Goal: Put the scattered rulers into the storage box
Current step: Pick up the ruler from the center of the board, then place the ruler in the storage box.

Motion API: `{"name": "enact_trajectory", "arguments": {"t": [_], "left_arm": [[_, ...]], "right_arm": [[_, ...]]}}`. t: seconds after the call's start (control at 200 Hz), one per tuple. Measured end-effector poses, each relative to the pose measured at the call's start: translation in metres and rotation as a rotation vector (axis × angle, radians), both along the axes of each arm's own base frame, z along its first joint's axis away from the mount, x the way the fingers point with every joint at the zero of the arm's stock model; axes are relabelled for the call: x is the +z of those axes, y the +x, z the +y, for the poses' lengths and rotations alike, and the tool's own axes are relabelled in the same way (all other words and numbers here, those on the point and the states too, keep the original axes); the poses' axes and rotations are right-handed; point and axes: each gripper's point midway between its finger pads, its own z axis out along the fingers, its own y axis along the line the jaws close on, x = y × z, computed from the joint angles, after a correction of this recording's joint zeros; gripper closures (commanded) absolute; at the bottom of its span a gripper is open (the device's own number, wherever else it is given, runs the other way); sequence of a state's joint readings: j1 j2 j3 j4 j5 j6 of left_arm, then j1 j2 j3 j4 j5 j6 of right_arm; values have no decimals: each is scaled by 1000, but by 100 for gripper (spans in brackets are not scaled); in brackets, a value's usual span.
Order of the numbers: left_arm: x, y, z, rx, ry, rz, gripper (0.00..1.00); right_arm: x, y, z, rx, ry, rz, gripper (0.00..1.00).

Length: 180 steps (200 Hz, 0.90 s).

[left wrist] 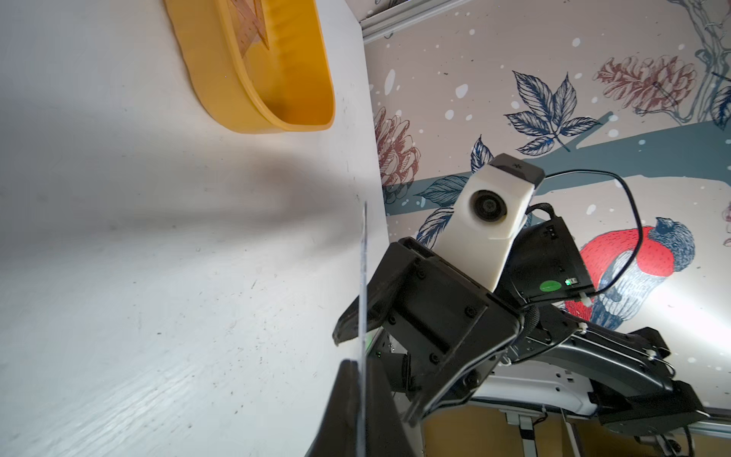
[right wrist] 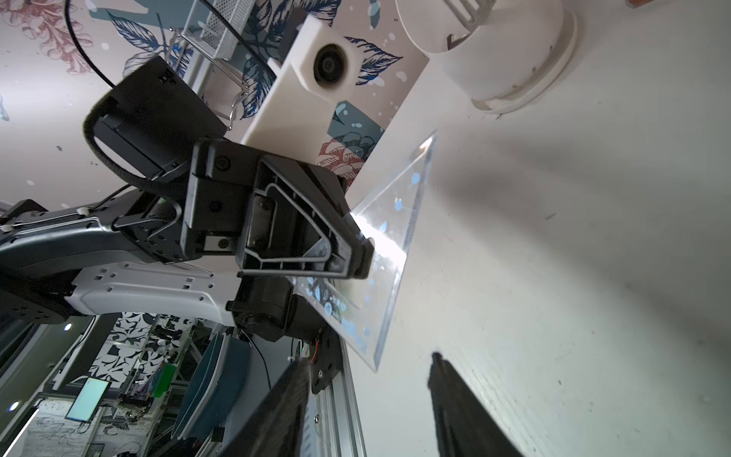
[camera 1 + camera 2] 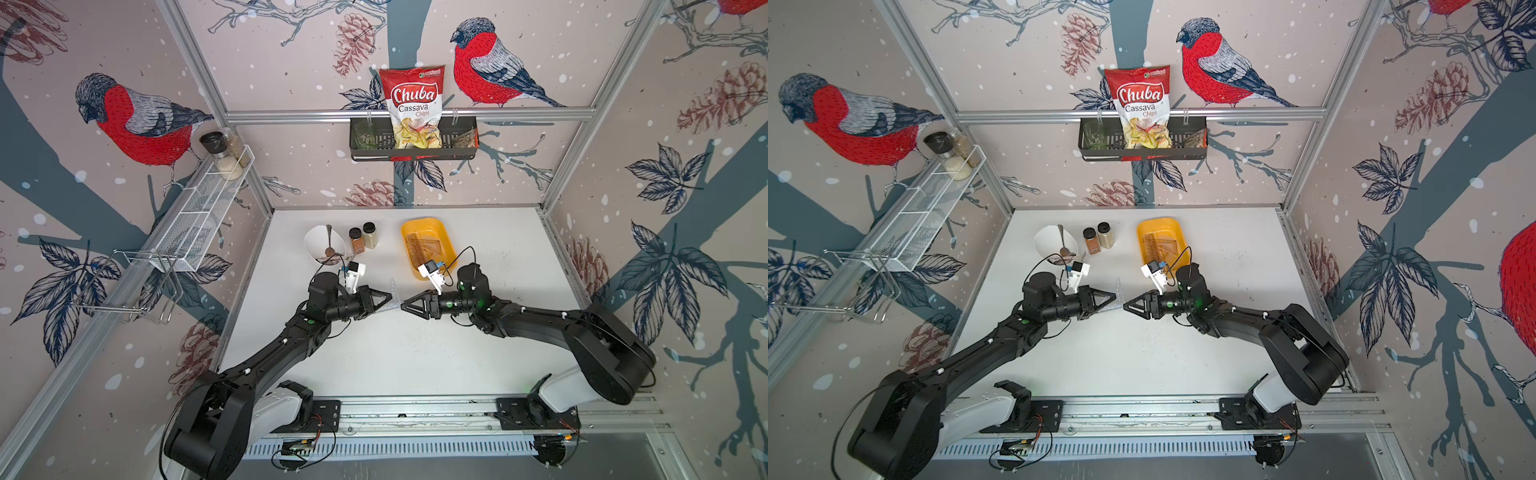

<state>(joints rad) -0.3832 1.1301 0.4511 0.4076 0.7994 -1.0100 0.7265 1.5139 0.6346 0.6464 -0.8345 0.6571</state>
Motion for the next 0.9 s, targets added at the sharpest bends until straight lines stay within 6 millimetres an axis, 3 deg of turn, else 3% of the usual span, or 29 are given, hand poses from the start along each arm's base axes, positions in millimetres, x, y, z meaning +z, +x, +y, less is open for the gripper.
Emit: {"name": "enact_trajectory", "arguments": {"t": [0.25,0.365,0.485,0.6,0.675,0.715,0.79,0.9], "left_arm": [[17,0,-2,-5,-54,-15,100],[19,0,-2,-5,-57,-21,100],[23,1,-2,-7,-55,-60,100],[26,4,-2,0,-45,-93,100],[32,11,-1,21,-19,-119,54],[33,16,1,38,8,-126,38],[35,28,3,69,80,-125,28],[42,46,7,97,188,-165,27]], "right_arm": [[18,7,14,35,54,-13,64],[21,9,17,42,60,1,84],[24,12,17,37,66,36,100],[30,16,19,36,61,50,100],[34,26,20,33,42,32,100],[38,33,21,36,32,4,100],[46,59,19,23,-1,-78,100],[38,133,-7,-100,-138,-181,100]]}}
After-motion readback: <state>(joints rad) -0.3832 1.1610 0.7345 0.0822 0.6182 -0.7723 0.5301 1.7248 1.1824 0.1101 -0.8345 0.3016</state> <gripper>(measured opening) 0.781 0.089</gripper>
